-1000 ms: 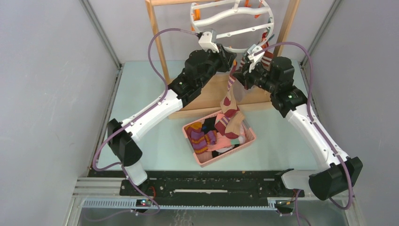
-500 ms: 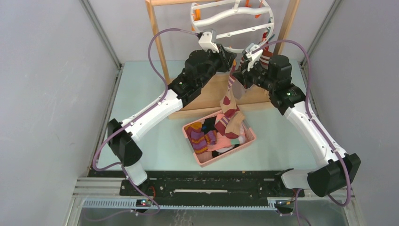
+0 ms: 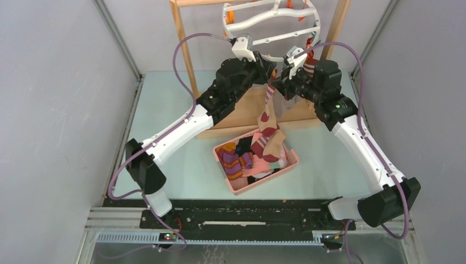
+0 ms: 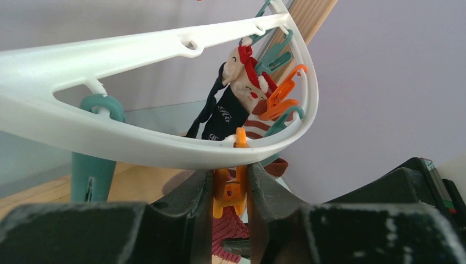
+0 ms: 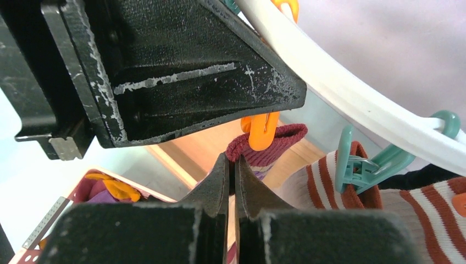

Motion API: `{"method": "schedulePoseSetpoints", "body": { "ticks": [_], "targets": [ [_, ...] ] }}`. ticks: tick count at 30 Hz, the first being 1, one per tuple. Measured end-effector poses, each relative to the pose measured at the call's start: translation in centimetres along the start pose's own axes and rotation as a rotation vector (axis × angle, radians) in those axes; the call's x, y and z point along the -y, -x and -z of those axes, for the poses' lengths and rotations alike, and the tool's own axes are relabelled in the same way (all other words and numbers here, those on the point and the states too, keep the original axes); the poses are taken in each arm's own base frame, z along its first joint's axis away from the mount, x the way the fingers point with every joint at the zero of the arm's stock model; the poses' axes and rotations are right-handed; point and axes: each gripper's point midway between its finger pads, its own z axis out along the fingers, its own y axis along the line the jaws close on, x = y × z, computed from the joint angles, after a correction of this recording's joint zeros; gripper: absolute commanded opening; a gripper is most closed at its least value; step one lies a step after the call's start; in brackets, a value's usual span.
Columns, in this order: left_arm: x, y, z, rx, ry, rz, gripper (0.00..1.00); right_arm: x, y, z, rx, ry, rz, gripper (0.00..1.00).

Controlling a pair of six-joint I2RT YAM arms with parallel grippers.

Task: Clip the socks to the hanger
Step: Clamp the sock onto the hanger.

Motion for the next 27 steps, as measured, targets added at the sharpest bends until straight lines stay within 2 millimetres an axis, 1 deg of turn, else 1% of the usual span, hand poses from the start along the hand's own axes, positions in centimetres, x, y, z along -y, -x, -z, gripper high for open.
{"method": "schedulePoseSetpoints", "body": {
  "ticks": [15, 27],
  "targets": [
    [0.0, 0.0, 0.0, 0.000, 0.000, 0.000, 0.03, 0.2, 0.6, 0.0, 0.007, -0.004, 0.009, 0.00],
    [0.0, 0.1, 0.0, 0.003, 0.000, 0.000, 0.03, 1.1, 0.9, 0.0, 0.015, -0.060, 0.000, 0.00]
  ]
}}
